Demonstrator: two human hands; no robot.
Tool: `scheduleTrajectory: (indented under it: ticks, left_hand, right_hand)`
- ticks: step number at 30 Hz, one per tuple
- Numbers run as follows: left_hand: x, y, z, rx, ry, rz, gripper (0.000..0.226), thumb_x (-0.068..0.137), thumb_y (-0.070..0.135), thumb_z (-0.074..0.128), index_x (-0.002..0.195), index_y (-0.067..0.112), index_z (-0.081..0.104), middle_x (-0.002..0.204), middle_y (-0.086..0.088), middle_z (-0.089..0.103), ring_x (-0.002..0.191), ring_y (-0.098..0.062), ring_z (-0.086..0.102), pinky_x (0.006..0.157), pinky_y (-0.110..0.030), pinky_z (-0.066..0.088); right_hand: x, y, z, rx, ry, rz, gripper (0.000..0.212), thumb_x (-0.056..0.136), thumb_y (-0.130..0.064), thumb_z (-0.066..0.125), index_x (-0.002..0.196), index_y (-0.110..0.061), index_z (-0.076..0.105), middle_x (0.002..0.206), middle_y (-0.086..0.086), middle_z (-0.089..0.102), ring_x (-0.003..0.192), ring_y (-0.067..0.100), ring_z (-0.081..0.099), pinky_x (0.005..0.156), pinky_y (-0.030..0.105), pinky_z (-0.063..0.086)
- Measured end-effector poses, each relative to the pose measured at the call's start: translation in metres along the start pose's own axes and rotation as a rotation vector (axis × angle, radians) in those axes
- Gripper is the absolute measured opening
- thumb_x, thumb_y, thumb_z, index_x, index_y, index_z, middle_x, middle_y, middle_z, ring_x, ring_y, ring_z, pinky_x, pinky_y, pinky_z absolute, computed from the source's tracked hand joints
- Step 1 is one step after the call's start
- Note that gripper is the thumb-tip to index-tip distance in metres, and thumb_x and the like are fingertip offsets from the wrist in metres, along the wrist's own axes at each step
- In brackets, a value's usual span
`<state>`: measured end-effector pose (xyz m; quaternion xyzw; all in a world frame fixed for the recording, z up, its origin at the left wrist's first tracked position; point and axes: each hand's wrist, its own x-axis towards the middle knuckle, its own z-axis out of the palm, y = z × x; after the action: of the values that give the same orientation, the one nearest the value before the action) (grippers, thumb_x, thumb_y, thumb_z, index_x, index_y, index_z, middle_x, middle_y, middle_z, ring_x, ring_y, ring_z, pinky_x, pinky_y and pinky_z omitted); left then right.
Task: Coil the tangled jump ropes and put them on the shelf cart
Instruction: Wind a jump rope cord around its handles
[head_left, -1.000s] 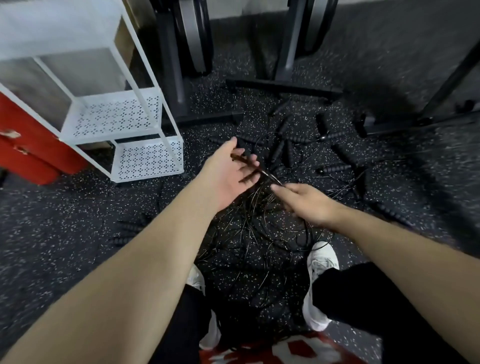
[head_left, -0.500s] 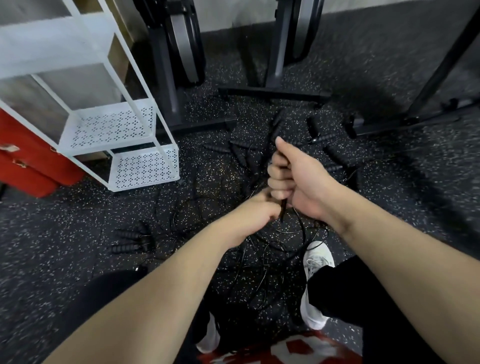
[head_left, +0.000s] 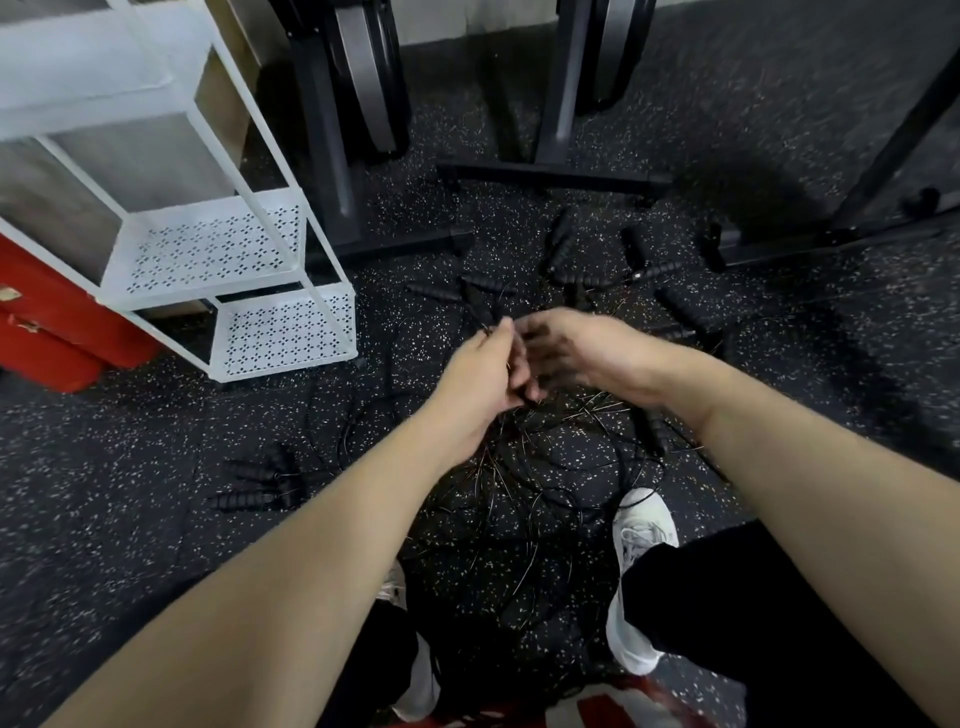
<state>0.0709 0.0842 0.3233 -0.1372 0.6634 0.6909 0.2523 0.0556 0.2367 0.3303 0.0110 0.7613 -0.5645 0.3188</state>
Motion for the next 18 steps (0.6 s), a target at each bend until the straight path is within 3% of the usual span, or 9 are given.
scheduleTrajectory:
  ticks: [2, 4, 7, 10, 12, 15, 18]
  left_hand:
    - [0.002, 0.013, -0.007, -0.221, 0.017, -0.036, 0.033, 0.112, 0.037, 0.037, 0.090, 0.016, 0.051, 0.056, 0.006, 0.033, 0.059, -0.017, 0.043, 0.082, -0.040, 0.056]
    - [0.003, 0.026, -0.014, -0.416, 0.024, -0.066, 0.034, 0.112, 0.038, 0.036, 0.087, 0.018, 0.050, 0.060, 0.006, 0.027, 0.054, -0.014, 0.035, 0.068, -0.033, 0.051]
    - [0.010, 0.036, -0.027, -0.625, 0.066, -0.051, 0.036, 0.112, 0.039, 0.037, 0.084, 0.019, 0.048, 0.059, 0.006, 0.028, 0.049, -0.013, 0.034, 0.063, -0.032, 0.052]
    - [0.018, 0.036, -0.038, -0.723, 0.079, 0.019, 0.040, 0.108, 0.048, 0.041, 0.092, 0.015, 0.055, 0.067, -0.001, 0.056, 0.062, -0.017, 0.060, 0.074, -0.039, 0.061]
    - [0.020, 0.034, -0.041, -0.662, 0.047, 0.044, 0.048, 0.107, 0.056, 0.035, 0.108, 0.014, 0.058, 0.093, -0.007, 0.075, 0.088, -0.024, 0.072, 0.088, -0.044, 0.058]
    - [0.018, 0.028, -0.035, -0.526, -0.073, 0.089, 0.051, 0.105, 0.039, 0.021, 0.129, 0.008, 0.055, 0.118, -0.015, 0.074, 0.106, -0.029, 0.068, 0.098, -0.047, 0.051]
    - [0.017, 0.016, -0.025, -0.235, -0.152, 0.136, 0.041, 0.099, 0.021, 0.032, 0.133, 0.015, 0.053, 0.122, -0.013, 0.071, 0.112, -0.030, 0.069, 0.103, -0.048, 0.053]
  right_hand:
    - [0.000, 0.001, 0.000, -0.309, -0.120, 0.000, 0.043, 0.090, -0.042, 0.047, 0.132, -0.032, 0.052, 0.126, -0.008, 0.068, 0.119, 0.017, 0.062, 0.111, 0.046, 0.043]
    - [-0.001, 0.001, 0.004, -0.633, -0.213, 0.036, 0.047, 0.098, -0.042, 0.052, 0.143, -0.033, 0.044, 0.135, -0.014, 0.056, 0.125, 0.013, 0.054, 0.111, 0.037, 0.042]
    - [0.005, 0.003, 0.010, -0.808, -0.117, 0.035, 0.036, 0.105, -0.048, 0.045, 0.130, -0.024, 0.057, 0.115, -0.008, 0.061, 0.106, 0.015, 0.058, 0.090, 0.025, 0.043]
    - [0.011, 0.002, 0.013, -0.650, 0.051, -0.014, 0.046, 0.107, -0.052, 0.035, 0.088, -0.018, 0.058, 0.074, -0.009, 0.060, 0.070, 0.009, 0.056, 0.070, 0.028, 0.041]
    - [0.013, -0.003, 0.018, -0.494, 0.061, -0.082, 0.045, 0.107, -0.050, 0.035, 0.075, -0.021, 0.048, 0.062, -0.011, 0.049, 0.056, 0.008, 0.045, 0.063, 0.026, 0.038]
    - [0.019, -0.016, 0.024, -0.009, 0.062, -0.140, 0.044, 0.109, -0.046, 0.034, 0.072, -0.022, 0.040, 0.058, -0.010, 0.036, 0.054, 0.013, 0.030, 0.057, 0.029, 0.030]
    - [0.020, -0.032, 0.019, 0.469, 0.122, -0.153, 0.046, 0.110, -0.042, 0.036, 0.067, -0.023, 0.037, 0.055, -0.005, 0.029, 0.053, 0.016, 0.017, 0.049, 0.028, 0.020]
